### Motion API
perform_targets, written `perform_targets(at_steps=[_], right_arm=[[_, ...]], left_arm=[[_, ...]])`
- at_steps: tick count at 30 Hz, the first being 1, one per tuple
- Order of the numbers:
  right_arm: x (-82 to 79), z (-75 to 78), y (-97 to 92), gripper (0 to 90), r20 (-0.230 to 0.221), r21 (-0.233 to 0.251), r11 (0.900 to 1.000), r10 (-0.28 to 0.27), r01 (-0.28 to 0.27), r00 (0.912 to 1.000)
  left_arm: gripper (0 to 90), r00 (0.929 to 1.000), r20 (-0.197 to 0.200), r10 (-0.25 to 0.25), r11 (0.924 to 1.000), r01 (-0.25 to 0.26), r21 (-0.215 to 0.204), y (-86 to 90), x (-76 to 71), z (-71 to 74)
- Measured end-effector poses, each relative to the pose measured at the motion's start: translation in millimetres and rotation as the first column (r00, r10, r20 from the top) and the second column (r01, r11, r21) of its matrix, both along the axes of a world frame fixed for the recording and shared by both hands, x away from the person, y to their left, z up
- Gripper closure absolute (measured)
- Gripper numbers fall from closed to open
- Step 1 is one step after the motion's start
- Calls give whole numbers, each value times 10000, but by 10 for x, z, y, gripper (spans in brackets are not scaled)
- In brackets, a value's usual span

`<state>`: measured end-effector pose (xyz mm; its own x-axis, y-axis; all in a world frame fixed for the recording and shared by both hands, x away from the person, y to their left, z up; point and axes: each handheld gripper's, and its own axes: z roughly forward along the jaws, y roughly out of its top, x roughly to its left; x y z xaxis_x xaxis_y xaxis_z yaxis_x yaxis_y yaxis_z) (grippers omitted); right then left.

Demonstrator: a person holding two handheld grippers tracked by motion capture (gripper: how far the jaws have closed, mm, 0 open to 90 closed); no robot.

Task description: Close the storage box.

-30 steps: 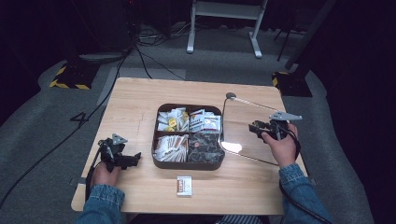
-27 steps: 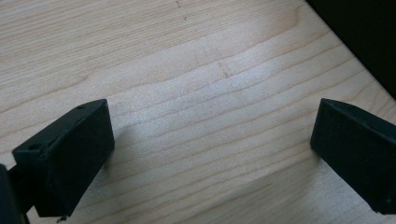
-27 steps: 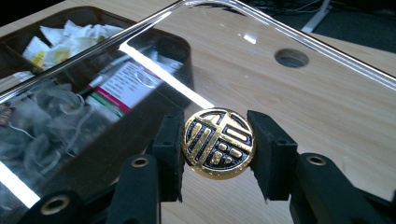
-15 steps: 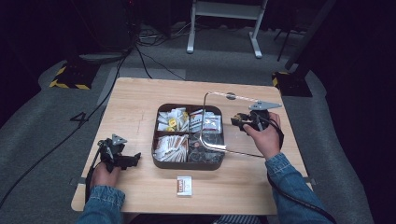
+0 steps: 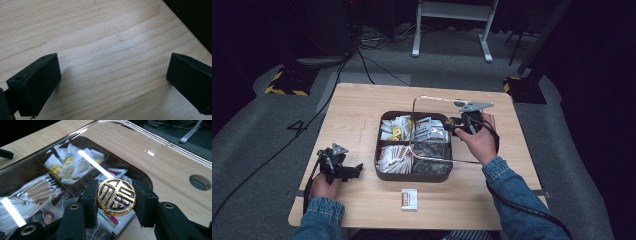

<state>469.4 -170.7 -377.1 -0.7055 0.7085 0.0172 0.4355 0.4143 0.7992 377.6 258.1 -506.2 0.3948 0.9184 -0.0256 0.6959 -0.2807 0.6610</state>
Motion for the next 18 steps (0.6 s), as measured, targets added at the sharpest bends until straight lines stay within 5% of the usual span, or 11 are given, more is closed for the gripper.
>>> perform_targets(at_steps=[18], right_arm=[[98, -73, 610, 594, -342, -257, 9978, 598, -607, 9976]], left_arm=[[0, 10000, 21, 8, 10000, -8, -4, -1, 10, -1]])
